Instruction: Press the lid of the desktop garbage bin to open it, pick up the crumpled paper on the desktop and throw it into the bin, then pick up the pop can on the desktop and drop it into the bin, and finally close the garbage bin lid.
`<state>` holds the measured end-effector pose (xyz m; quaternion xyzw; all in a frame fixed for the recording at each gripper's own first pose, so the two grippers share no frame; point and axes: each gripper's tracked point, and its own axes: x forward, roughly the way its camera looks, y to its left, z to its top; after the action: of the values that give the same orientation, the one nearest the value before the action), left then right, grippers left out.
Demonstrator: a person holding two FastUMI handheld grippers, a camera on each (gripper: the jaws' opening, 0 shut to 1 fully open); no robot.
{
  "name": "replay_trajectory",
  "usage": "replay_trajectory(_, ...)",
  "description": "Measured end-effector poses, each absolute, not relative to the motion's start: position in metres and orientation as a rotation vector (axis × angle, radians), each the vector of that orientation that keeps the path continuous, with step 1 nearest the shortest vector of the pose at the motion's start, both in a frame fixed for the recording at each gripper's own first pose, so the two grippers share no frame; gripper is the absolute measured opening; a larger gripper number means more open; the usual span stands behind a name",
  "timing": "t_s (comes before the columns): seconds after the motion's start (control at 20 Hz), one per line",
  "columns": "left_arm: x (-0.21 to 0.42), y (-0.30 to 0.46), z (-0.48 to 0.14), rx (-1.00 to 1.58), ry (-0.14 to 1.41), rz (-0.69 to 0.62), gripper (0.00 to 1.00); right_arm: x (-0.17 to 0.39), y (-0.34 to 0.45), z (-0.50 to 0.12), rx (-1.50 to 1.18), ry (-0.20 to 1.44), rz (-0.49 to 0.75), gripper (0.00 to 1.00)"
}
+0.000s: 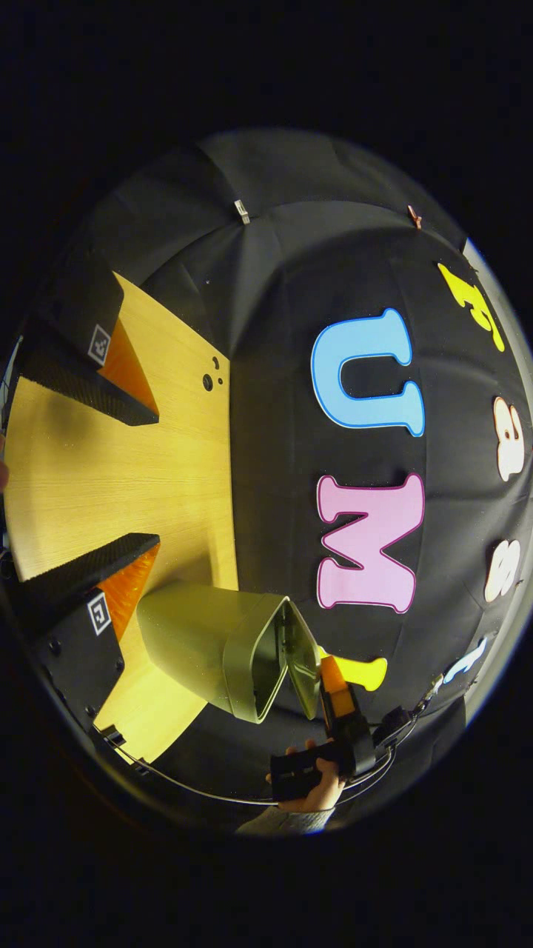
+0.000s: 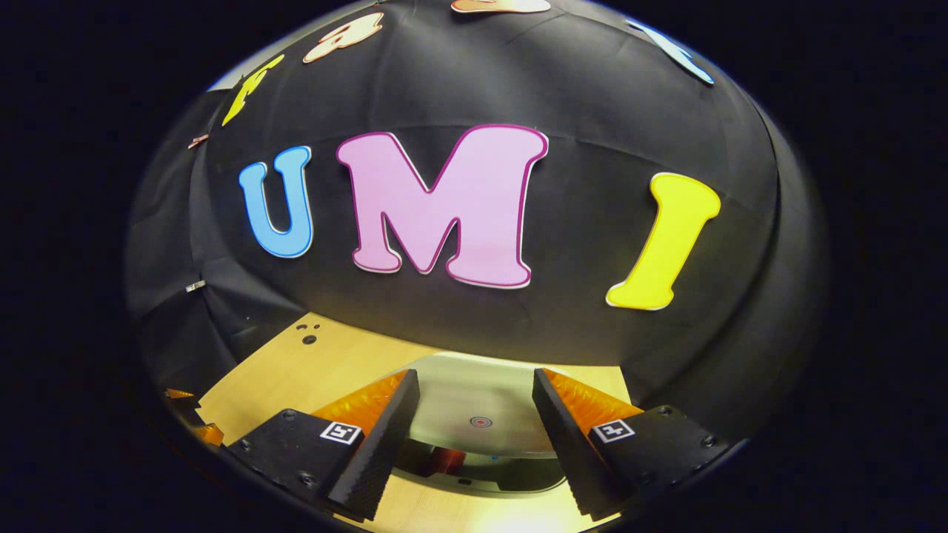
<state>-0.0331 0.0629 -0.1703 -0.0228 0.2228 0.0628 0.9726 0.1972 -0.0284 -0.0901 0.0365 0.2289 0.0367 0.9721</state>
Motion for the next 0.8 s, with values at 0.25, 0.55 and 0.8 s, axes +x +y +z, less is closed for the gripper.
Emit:
replay_trajectory(0.25, -0.035, 0.063, -0.173, -0.052, 0.453, 0.133, 0.95, 0.181, -0.029, -0.104, 0.095, 0.536, 0.075, 0.97)
replay_trajectory(0.55, -0.034, 0.061, -0.173, -0.055, 0.455, 0.129, 0.95, 0.172, -0.021, -0.148, 0.114, 0.664, 0.094, 0.97)
replay_trajectory(0.8, -0.033, 0.062, -0.174, -0.052, 0.46, 0.13, 0.95, 0.163, -0.024, -0.155, 0.123, 0.687, 0.098, 0.97)
